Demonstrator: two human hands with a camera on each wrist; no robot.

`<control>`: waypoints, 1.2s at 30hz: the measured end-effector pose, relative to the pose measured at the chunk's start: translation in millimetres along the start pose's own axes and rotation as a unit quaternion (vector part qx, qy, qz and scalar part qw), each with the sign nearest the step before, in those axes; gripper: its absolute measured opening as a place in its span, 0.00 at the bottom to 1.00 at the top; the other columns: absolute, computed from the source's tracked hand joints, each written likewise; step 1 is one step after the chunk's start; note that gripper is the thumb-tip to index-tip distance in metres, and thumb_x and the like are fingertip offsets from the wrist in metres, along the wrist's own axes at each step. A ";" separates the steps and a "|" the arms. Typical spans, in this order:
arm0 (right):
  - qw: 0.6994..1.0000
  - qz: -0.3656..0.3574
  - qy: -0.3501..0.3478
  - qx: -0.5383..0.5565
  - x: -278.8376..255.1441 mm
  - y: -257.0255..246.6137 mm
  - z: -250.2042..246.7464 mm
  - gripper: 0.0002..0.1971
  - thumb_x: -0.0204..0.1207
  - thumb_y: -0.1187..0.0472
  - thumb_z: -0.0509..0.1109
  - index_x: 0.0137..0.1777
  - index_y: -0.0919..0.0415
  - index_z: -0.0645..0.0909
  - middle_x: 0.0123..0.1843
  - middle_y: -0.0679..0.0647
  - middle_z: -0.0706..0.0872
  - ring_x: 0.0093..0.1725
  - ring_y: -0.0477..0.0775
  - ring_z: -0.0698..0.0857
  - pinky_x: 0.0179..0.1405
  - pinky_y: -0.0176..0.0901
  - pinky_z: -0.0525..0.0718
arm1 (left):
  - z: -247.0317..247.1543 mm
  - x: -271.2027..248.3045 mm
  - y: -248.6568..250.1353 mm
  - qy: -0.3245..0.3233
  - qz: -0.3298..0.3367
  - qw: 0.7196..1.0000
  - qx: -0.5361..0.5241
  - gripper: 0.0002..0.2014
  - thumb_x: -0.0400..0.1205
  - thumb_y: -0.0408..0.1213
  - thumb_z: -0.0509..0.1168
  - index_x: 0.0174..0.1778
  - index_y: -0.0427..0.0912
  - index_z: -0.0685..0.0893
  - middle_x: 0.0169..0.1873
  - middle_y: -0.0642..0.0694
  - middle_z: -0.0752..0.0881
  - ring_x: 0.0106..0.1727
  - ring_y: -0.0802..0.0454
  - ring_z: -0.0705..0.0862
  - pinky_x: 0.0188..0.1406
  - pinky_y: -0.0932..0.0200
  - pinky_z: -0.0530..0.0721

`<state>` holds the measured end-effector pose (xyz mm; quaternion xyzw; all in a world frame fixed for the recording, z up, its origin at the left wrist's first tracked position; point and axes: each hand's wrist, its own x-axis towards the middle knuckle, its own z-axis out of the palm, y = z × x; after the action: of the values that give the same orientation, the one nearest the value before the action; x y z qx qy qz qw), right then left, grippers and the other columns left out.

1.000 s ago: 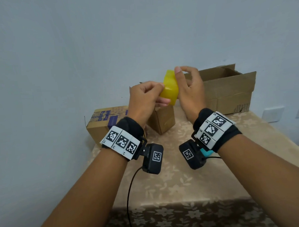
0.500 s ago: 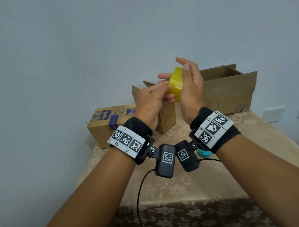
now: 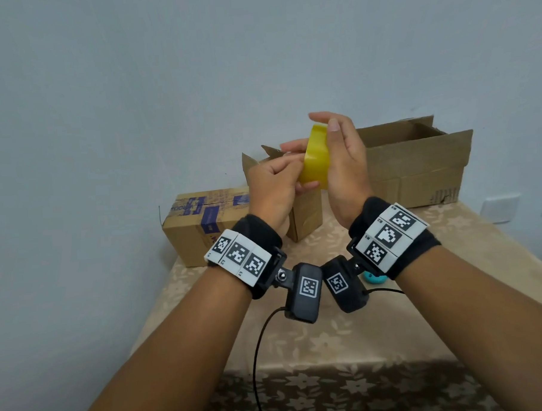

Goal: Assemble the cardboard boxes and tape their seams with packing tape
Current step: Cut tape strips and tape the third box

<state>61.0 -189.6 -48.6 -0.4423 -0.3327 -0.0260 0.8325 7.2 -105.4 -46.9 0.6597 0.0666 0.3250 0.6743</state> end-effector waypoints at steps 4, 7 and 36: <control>1.000 0.005 -0.003 0.020 6.4 -3.8 -5.5 0.18 0.96 0.54 0.48 0.70 0.62 0.75 0.49 0.67 0.94 0.46 0.66 0.93 0.45 0.55 0.91 | -1.4 0.7 4.9 -0.062 -0.002 0.997 -0.040 0.08 0.87 0.31 0.68 0.51 0.32 0.92 0.25 0.45 0.73 0.30 0.57 0.78 0.47 0.52 0.93; 1.000 0.015 0.001 0.017 5.8 -2.9 -5.8 0.17 0.96 0.54 0.49 0.69 0.61 0.76 0.49 0.67 0.94 0.46 0.64 0.92 0.45 0.54 0.92 | 2.3 -3.4 6.1 -0.062 0.008 0.998 -0.023 0.10 0.87 0.31 0.68 0.57 0.27 0.90 0.22 0.56 0.79 0.32 0.59 0.81 0.52 0.48 0.91; 1.000 0.019 -0.004 0.013 5.9 -5.6 -6.0 0.17 0.96 0.55 0.49 0.69 0.63 0.76 0.47 0.67 0.93 0.44 0.61 0.93 0.40 0.52 0.91 | 0.7 1.5 -4.0 -0.046 0.095 0.992 0.064 0.14 0.87 0.24 0.62 0.56 0.36 0.93 0.36 0.58 0.91 0.40 0.60 0.89 0.37 0.59 0.92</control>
<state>66.9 -196.1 -43.4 -0.4380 -0.3284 -0.0043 0.8369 10.2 -104.8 -50.0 0.7194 -0.0064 0.3515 0.5991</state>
